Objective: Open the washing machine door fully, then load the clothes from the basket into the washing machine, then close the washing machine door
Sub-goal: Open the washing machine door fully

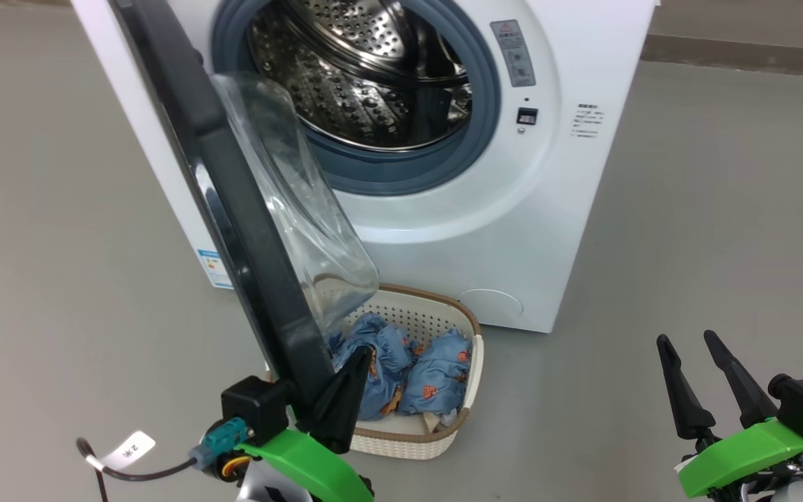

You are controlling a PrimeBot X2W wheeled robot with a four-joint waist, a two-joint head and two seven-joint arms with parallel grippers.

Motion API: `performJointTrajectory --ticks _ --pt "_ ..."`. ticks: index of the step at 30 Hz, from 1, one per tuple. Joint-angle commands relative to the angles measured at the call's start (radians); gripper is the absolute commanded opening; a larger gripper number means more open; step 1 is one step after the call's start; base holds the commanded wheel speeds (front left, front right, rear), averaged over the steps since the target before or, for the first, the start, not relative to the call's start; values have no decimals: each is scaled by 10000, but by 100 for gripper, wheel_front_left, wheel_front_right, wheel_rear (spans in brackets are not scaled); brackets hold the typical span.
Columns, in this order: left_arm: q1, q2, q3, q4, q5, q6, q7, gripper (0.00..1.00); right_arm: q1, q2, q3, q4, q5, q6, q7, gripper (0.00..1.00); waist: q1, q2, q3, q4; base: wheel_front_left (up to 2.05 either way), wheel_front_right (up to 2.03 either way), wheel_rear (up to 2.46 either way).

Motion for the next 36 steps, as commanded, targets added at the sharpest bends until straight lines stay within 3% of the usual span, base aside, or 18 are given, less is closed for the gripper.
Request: performJointTrajectory --ticks 1,21,36 --pt "-370 274 554 -137 -45 127 -102 0 -25 -227 130 -274 -53 56 -122 100 0 -1 -20 133 0 0 0" --pt "304 848 823 -1114 -92 670 127 0 176 -297 -149 -380 -423 56 -122 100 0 -1 -84 1406 0 0 0" --pt "754 1426 1524 -1647 -265 1198 144 0 314 -363 -192 -421 -675 56 -122 100 0 -1 -50 1866 0 0 0"
